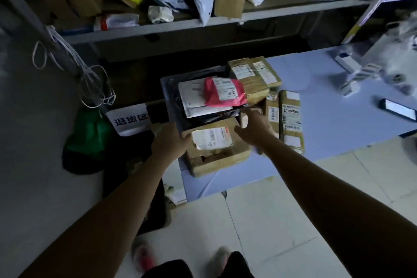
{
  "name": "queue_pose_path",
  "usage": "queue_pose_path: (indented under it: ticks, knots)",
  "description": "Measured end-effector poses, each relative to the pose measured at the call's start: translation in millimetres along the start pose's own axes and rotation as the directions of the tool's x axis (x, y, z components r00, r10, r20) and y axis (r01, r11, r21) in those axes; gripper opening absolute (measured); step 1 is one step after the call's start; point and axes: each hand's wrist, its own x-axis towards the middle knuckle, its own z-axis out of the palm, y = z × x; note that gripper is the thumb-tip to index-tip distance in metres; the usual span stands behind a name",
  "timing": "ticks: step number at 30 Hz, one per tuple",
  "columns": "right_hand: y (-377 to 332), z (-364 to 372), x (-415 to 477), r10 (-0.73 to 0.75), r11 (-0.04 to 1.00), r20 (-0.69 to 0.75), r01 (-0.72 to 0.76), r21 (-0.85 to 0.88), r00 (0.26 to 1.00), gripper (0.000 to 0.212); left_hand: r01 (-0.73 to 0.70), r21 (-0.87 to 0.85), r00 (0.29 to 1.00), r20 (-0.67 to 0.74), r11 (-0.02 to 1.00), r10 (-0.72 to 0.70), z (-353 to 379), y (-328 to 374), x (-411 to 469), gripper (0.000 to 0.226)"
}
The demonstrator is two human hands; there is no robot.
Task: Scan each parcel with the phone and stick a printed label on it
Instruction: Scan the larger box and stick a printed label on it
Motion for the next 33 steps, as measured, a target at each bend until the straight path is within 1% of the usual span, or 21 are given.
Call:
queue_pose_path:
  ticks: [1,2,3,4,5,6,7,9,11,16,18,21,22,24,25,27,29,31,33]
  knots:
    - [12,5,-4,0.031,0.999,0.041,-0.033,0.039,0.999,0.065,0.125,-0.142,0.991,0.066,0.982,-0.117,14,2,-6,0.066]
    - [21,11,-8,0.053,0.995,0.093,-0.061,0.078,0.994,0.064,0.237,-0.252,0.969,0.132,0.938,-0.209,29,4,-12,0.072]
    - [28,19,-12,0.069,0.99,0.142,-0.085,0.109,0.987,0.062,0.316,-0.344,0.946,0.186,0.884,-0.265,43,3,-16,0.073]
    - [33,26,-13,0.083,0.986,0.173,-0.106,0.128,0.981,0.059,0.359,-0.423,0.931,0.225,0.832,-0.287,56,2,-19,0.068]
    - [36,32,-14,0.103,0.982,0.184,-0.129,0.135,0.977,0.056,0.376,-0.493,0.925,0.251,0.784,-0.286,68,1,-21,0.065]
    - [39,36,-13,0.136,0.978,0.184,-0.162,0.134,0.973,0.055,0.38,-0.554,0.924,0.262,0.741,-0.279,79,-1,-21,0.068]
    - [40,39,-11,0.175,0.97,0.194,-0.203,0.133,0.965,0.057,0.388,-0.608,0.922,0.264,0.693,-0.284,88,-3,-20,0.076]
    - [43,46,-7,0.226,0.955,0.246,-0.264,0.134,0.942,0.061,0.416,-0.683,0.906,0.255,0.601,-0.338,101,-3,-19,0.088]
    - [44,51,-5,0.24,0.954,0.257,-0.277,0.117,0.936,0.063,0.415,-0.722,0.898,0.228,0.554,-0.376,113,-3,-17,0.092]
    - [46,53,-6,0.257,0.957,0.243,-0.282,0.073,0.935,0.064,0.333,-0.784,0.922,0.154,0.524,-0.356,125,-8,-16,0.088]
    - [46,50,-10,0.253,0.958,0.229,-0.277,0.08,0.94,0.06,0.308,-0.805,0.92,0.117,0.507,-0.373,121,-3,-21,0.087]
    - [50,35,-15,0.215,0.966,0.192,-0.237,0.103,0.958,0.054,0.224,-0.856,0.925,0.035,0.466,-0.379,109,13,-35,0.091]
    - [54,27,-15,0.2,0.967,0.182,-0.224,0.121,0.963,0.054,0.191,-0.858,0.926,-0.004,0.476,-0.378,103,21,-40,0.091]
    - [63,8,-16,0.166,0.962,0.172,-0.197,0.187,0.971,0.051,0.135,-0.831,0.917,-0.103,0.54,-0.387,92,42,-48,0.086]
    - [68,-4,-17,0.147,0.954,0.172,-0.185,0.236,0.974,0.049,0.099,-0.811,0.912,-0.158,0.576,-0.38,87,55,-51,0.086]
    - [82,-31,-15,0.105,0.927,0.163,-0.156,0.341,0.981,0.045,0.015,-0.791,0.908,-0.245,0.611,-0.339,76,83,-56,0.081]
    - [97,-62,-11,0.036,0.92,0.135,-0.086,0.382,0.99,0.04,-0.047,-0.779,0.91,-0.291,0.625,-0.294,66,116,-64,0.071]
    - [115,-97,-8,-0.016,0.923,0.091,-0.021,0.385,0.996,0.041,-0.102,-0.769,0.904,-0.336,0.631,-0.264,57,152,-71,0.064]
    - [139,-131,-9,-0.021,0.9,0.086,-0.018,0.436,0.996,0.039,-0.129,-0.755,0.902,-0.358,0.642,-0.24,55,192,-78,0.073]
